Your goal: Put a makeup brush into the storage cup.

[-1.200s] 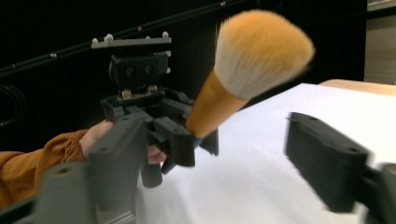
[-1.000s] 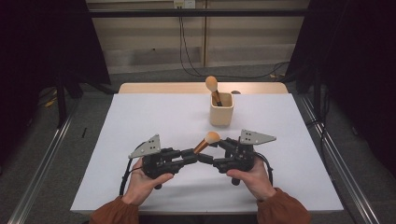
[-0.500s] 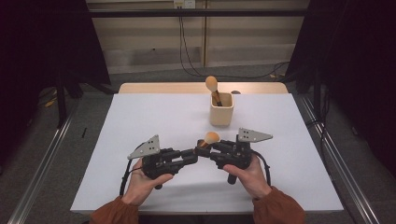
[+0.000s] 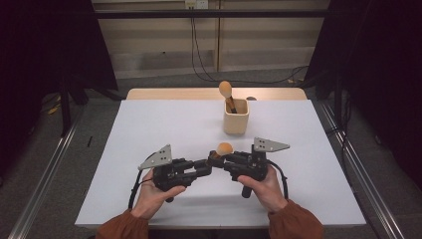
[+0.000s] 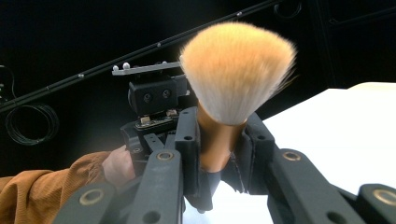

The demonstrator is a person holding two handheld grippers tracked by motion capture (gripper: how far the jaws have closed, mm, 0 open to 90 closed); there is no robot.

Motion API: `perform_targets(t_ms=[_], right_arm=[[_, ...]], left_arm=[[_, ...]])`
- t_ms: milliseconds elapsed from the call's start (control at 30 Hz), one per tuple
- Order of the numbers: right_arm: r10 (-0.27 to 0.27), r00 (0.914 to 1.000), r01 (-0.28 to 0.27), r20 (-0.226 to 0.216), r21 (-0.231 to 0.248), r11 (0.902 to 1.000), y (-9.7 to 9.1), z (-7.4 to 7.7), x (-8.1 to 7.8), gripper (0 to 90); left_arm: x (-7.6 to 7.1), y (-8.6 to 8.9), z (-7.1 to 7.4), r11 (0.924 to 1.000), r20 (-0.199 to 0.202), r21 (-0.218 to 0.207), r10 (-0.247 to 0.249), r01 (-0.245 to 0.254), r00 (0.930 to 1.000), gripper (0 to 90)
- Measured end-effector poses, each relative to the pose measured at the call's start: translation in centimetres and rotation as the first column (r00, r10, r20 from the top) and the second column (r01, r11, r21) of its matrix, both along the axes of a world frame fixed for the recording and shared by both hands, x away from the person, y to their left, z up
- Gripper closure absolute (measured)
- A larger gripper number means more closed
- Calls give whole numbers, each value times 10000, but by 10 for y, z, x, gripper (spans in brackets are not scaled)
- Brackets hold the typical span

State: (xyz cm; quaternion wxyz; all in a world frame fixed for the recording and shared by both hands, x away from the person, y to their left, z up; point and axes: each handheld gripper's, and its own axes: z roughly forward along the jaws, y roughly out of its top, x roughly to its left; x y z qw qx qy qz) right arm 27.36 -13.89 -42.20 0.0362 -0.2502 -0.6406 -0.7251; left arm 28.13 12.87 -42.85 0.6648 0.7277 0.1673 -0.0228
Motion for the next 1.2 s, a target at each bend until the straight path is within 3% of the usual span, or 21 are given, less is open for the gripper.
perform_targets(t_ms=[133, 300, 667, 900, 1033, 1067, 1133, 1200], right_arm=[[-124, 9999, 124, -12, -12, 9999, -1, 0, 0, 726], [-149, 9999, 149, 3, -116, 9998, -3, 1, 0, 727], [-369, 9993, 372, 57, -540, 9979, -10, 2, 0, 726], [-521, 9986, 529, 110, -971, 9939, -14, 1, 0, 726], [-584, 9983, 577, -17, -1244, 9905, -19, 1, 0, 726], [-630, 9980, 612, -96, -1336, 9891, -21, 1, 0, 726], [-669, 9977, 648, -92, -1499, 9866, -24, 2, 0, 727], [-758, 9971, 734, -94, -1572, 9848, -27, 3, 0, 726]], left_arm=[[0, -1, -1, 9998, 6, 43, 195, -195, 9998, 688], [1, 0, 0, 9986, -19, 309, 419, -418, 9991, 550], [-2, 4, 1, 9931, 297, 650, 961, -979, 9949, 386], [-5, 7, 1, 9823, 549, 1089, 1474, -1527, 9876, 206], [-6, 11, 0, 9707, 731, 1453, 1825, -1915, 9805, 131], [-6, 12, -1, 9656, 656, 1553, 2005, -2085, 9775, 125], [-6, 15, -2, 9641, 510, 1544, 2106, -2161, 9762, 84], [-7, 19, -3, 9568, 483, 1646, 2349, -2397, 9708, 77]])
